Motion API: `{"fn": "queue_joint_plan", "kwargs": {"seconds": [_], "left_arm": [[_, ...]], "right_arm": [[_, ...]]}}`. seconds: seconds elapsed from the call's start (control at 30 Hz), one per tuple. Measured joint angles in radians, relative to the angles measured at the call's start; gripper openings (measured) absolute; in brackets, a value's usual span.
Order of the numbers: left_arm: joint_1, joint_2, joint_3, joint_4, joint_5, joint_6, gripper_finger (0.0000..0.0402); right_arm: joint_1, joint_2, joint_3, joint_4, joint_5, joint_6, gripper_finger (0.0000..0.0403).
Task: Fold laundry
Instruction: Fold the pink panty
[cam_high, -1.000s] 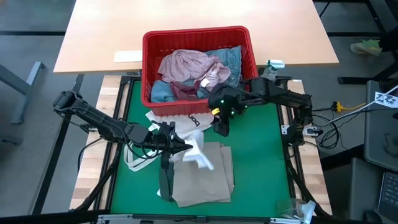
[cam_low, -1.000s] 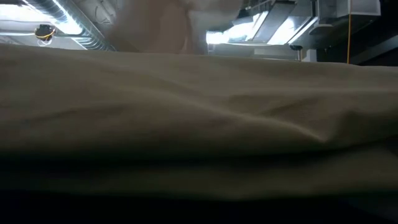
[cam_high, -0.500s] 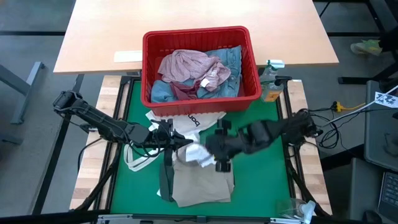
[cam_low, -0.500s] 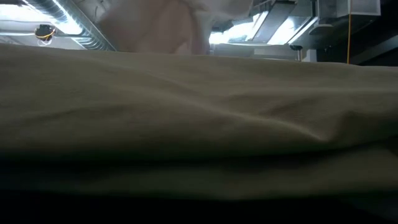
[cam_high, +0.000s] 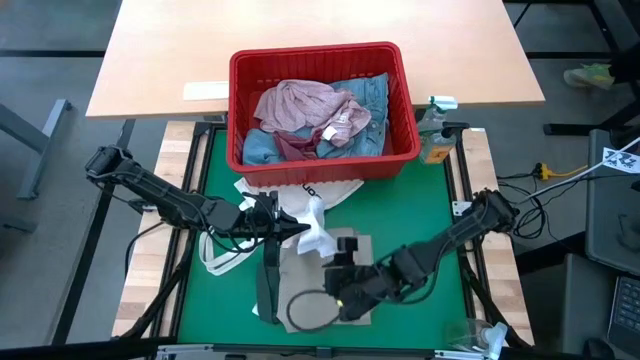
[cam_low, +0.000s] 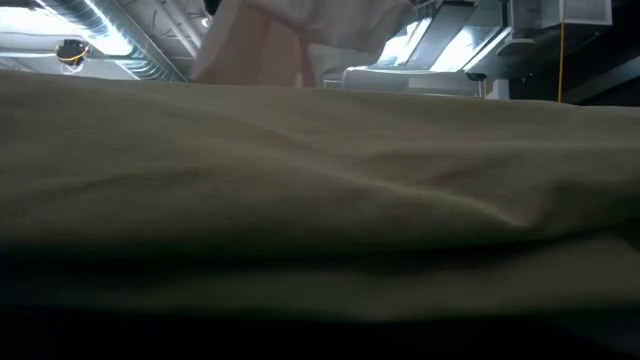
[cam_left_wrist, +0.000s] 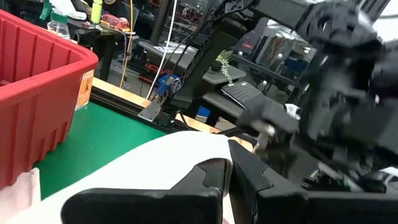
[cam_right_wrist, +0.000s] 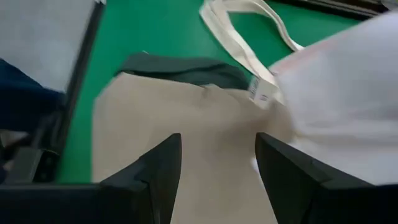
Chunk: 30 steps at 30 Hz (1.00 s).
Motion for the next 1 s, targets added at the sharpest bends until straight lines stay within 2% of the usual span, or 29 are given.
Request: {"fn": "queue_joint_plan", "kwargs": {"seconds": [0.3, 0.73, 1.0], "left_arm": [[0.000, 0.000, 0.000, 0.000, 0.000, 0.000, 0.0002], [0.000, 0.000, 0.000, 0.000, 0.002, -0.001, 0.0008], [0.000, 0.000, 0.000, 0.000, 0.002, -0.001, 0.0008]], "right_arm": [[-0.003, 0.000, -0.199, 0.295, 0.026, 0.045, 0.0205], [-0.003, -0.001, -0.298, 0.396, 0.101, 0.301, 0.0205], [-0.043, -0.001, -0.395, 0.579, 0.123, 0.431, 0.0205]]}}
